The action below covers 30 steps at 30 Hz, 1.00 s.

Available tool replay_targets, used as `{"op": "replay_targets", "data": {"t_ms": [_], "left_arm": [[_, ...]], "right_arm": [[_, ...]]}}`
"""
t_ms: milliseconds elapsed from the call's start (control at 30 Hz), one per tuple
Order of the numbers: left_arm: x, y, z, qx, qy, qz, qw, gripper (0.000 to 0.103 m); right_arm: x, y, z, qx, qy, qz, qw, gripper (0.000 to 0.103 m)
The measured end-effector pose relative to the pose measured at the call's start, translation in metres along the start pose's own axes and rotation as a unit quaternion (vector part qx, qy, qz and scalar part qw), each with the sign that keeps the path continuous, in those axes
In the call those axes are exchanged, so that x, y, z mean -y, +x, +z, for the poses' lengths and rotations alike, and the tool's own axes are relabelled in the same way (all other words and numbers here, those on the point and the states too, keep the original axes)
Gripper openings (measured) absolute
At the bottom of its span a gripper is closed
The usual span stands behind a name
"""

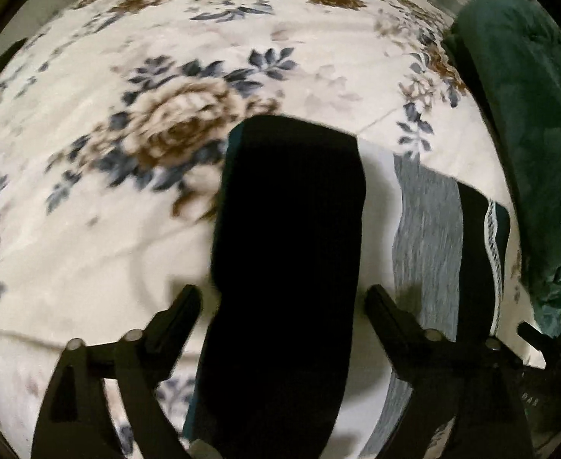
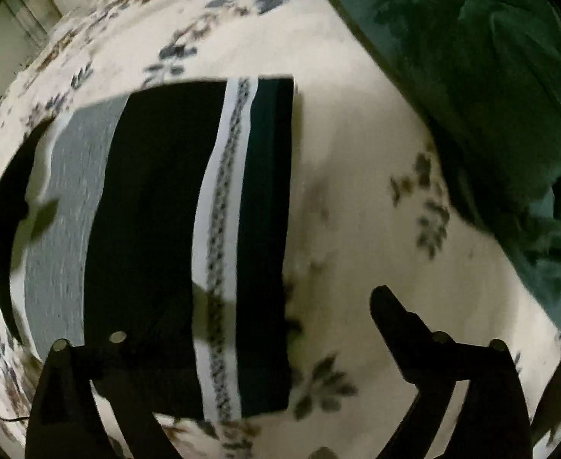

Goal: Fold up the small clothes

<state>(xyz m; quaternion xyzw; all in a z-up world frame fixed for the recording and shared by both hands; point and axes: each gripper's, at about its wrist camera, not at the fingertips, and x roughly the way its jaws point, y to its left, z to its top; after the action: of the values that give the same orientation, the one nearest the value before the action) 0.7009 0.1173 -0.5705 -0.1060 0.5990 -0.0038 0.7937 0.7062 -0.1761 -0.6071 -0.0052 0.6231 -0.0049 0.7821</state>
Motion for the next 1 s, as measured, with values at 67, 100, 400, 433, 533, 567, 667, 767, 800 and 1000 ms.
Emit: {"op": "replay_targets", "data": {"t_ms": [67, 100, 400, 433, 533, 567, 667, 767, 800, 1000], "left_arm": [[0.002, -0.011, -0.011, 0.007, -0.003, 0.004, 1.0000, 0.103], [0.004, -0.019, -0.018, 0.013, -0.005, 0.009, 0.9999, 0.103], [0.037, -0.132, -0.071, 0.054, 0.015, 0.042, 0.9975, 0.103], [0.041, -0.150, -0.077, 0.062, 0.017, 0.048, 0.9968, 0.103], [0.052, -0.197, -0.095, 0.077, 0.022, 0.052, 0.9954, 0.103], [0.057, -0.219, -0.103, 0.085, 0.027, 0.057, 0.9944, 0.103], [0.065, -0.264, -0.122, 0.104, 0.035, 0.066, 0.9918, 0.103], [0.071, -0.309, -0.140, 0.118, 0.037, 0.067, 0.9900, 0.103], [0.073, -0.327, -0.148, 0.126, 0.038, 0.068, 0.9890, 0.103], [0.086, -0.416, -0.192, 0.165, 0.043, 0.068, 0.9830, 0.103]], "right_arm": [[-0.005, -0.015, -0.016, 0.012, 0.009, -0.018, 1.000, 0.103], [-0.009, -0.024, -0.021, 0.020, 0.013, -0.027, 0.999, 0.103], [-0.016, -0.169, -0.065, 0.089, 0.020, -0.062, 0.994, 0.103], [-0.016, -0.187, -0.071, 0.097, 0.021, -0.063, 0.993, 0.103], [-0.013, -0.247, -0.094, 0.121, 0.023, -0.065, 0.990, 0.103], [-0.012, -0.268, -0.103, 0.128, 0.024, -0.065, 0.989, 0.103], [-0.009, -0.327, -0.128, 0.151, 0.025, -0.064, 0.986, 0.103], [-0.009, -0.385, -0.154, 0.174, 0.021, -0.063, 0.982, 0.103], [-0.009, -0.403, -0.161, 0.181, 0.019, -0.062, 0.981, 0.103], [-0.011, -0.516, -0.210, 0.231, 0.010, -0.052, 0.971, 0.103]]}}
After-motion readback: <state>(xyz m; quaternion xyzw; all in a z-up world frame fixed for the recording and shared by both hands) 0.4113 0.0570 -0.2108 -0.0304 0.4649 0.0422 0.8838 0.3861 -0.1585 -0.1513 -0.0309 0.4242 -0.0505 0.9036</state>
